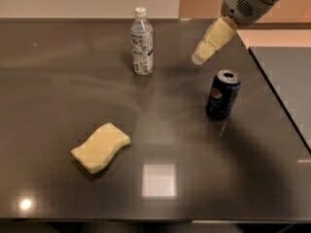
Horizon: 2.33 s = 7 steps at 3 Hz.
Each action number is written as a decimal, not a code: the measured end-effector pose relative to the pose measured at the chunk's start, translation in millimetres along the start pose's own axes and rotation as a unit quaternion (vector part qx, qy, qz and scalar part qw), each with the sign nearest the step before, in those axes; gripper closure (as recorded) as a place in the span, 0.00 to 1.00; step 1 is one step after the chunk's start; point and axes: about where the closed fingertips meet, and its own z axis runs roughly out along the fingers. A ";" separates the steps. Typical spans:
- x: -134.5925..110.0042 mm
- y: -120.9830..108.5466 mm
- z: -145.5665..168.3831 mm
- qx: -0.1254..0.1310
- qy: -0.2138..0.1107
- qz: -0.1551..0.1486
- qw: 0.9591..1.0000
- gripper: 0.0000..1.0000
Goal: Knock blue plastic bottle over
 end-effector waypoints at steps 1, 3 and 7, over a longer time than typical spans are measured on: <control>-21.6 -17.1 27.3 0.007 -0.031 0.025 0.999 0.00; -60.6 -37.9 62.3 0.018 -0.111 0.045 0.993 0.00; -118.4 -48.8 114.7 -0.001 -0.192 0.056 0.980 0.00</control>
Offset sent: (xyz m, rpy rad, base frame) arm 0.0894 0.0547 -0.0126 0.2399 -0.1179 -0.0988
